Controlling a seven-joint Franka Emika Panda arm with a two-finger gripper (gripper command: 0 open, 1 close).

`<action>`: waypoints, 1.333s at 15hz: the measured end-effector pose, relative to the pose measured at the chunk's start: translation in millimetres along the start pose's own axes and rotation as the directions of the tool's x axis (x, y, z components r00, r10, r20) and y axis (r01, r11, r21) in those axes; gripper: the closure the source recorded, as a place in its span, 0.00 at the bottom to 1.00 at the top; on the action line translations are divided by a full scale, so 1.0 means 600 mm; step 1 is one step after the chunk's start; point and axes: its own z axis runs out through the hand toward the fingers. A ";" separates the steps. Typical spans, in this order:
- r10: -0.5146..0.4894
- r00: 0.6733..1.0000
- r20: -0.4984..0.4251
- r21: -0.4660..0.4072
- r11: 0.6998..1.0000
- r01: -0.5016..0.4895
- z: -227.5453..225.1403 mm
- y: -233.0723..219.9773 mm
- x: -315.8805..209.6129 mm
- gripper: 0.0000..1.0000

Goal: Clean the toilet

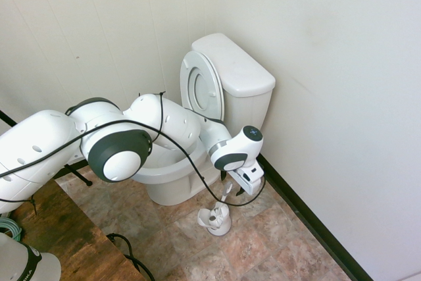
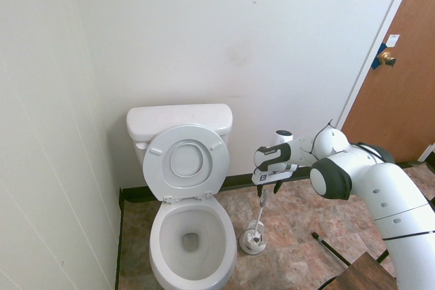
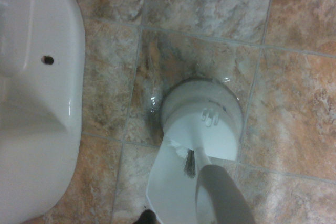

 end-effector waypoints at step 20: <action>-0.005 1.000 0.028 -0.001 1.000 0.005 0.027 -0.007 0.004 1.00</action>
